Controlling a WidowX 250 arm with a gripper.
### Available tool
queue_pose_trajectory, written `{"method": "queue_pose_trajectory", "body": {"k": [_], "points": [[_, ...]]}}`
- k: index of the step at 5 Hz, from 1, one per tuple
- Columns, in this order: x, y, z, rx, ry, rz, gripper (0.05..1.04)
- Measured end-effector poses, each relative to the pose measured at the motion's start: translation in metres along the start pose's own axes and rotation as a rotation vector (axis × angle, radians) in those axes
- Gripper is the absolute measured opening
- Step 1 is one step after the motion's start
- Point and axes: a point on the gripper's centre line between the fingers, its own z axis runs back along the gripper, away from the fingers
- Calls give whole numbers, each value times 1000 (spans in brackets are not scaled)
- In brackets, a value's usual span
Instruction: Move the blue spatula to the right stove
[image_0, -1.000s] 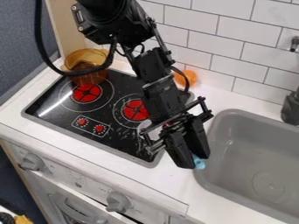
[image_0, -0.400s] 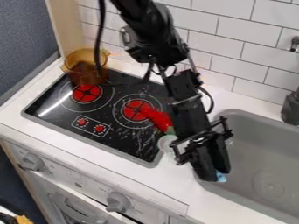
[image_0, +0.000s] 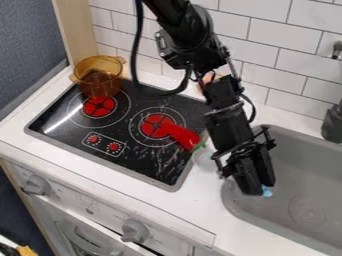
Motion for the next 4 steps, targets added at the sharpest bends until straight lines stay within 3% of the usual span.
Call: {"method": "queue_pose_trajectory", "body": {"k": [2,4], "points": [[11,-28,34,-126,-5,49,324],[23,-39,49,-184,-18,93,324]]}}
